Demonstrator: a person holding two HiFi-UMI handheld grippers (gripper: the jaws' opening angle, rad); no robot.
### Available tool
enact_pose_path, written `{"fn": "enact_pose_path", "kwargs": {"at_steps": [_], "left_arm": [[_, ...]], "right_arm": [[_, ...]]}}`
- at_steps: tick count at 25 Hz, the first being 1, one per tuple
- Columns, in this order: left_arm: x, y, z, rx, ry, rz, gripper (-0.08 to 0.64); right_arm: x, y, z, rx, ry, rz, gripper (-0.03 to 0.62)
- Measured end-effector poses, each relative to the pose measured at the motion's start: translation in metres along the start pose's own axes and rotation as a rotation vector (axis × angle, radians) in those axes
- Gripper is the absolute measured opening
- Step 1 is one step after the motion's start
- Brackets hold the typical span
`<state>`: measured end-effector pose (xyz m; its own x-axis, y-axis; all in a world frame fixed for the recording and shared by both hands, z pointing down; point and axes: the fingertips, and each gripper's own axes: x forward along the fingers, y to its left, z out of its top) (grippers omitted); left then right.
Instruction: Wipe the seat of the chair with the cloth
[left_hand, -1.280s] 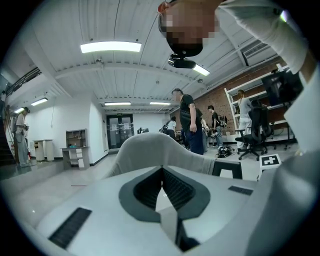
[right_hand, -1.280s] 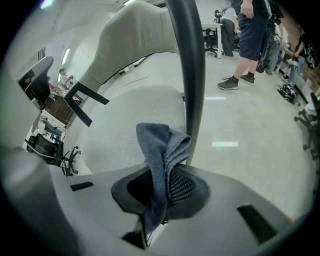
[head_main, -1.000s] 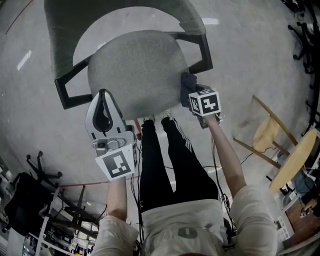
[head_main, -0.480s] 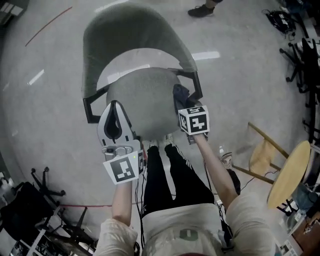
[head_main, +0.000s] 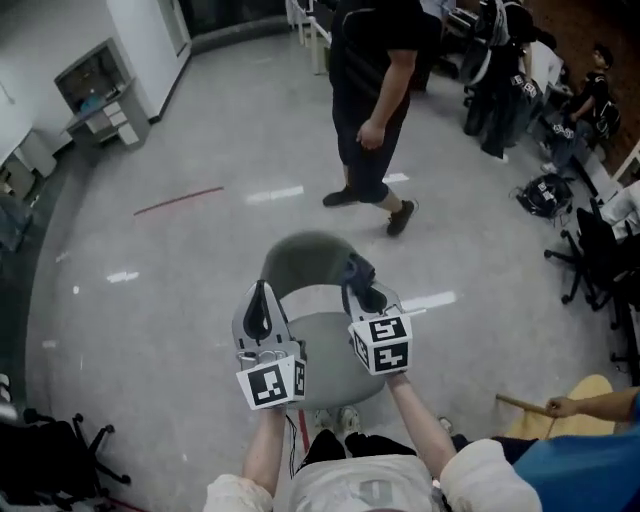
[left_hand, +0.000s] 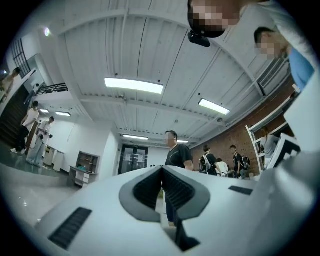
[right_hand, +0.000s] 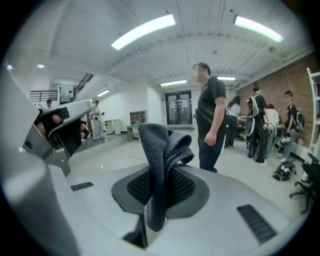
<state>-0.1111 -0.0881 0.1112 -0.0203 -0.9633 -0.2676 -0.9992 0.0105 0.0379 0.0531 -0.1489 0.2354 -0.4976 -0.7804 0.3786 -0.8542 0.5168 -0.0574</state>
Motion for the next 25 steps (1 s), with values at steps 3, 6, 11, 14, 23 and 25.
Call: {"fn": "enact_pose_path", "kwargs": {"at_steps": [3,6,11,14,23,25], "left_arm": [[-0.007,0.009,0.041,-0.014,-0.034,0.008,0.015],[-0.016,0.009,0.055,-0.029,-0.015,-0.003,0.015],[-0.026,-0.007,0.066,-0.022,-0.012,-0.040,0.015],[-0.029,-0.014,0.072,-0.015,-0.017,-0.055,0.015],[-0.025,-0.023,0.080,0.004,-0.021,-0.073,0.015],[-0.022,-0.022,0.083,0.006,-0.022,-0.074,0.015]], "right_arm": [[-0.036,0.030,0.053,-0.052,-0.127,-0.006,0.050],[-0.067,0.052,0.082,-0.104,-0.214,0.003,0.049],[-0.096,0.058,0.096,-0.148,-0.260,0.008,0.049],[-0.101,0.054,0.098,-0.165,-0.261,-0.017,0.049],[-0.101,0.058,0.105,-0.173,-0.267,0.008,0.049],[-0.101,0.059,0.109,-0.180,-0.274,0.009,0.049]]}}
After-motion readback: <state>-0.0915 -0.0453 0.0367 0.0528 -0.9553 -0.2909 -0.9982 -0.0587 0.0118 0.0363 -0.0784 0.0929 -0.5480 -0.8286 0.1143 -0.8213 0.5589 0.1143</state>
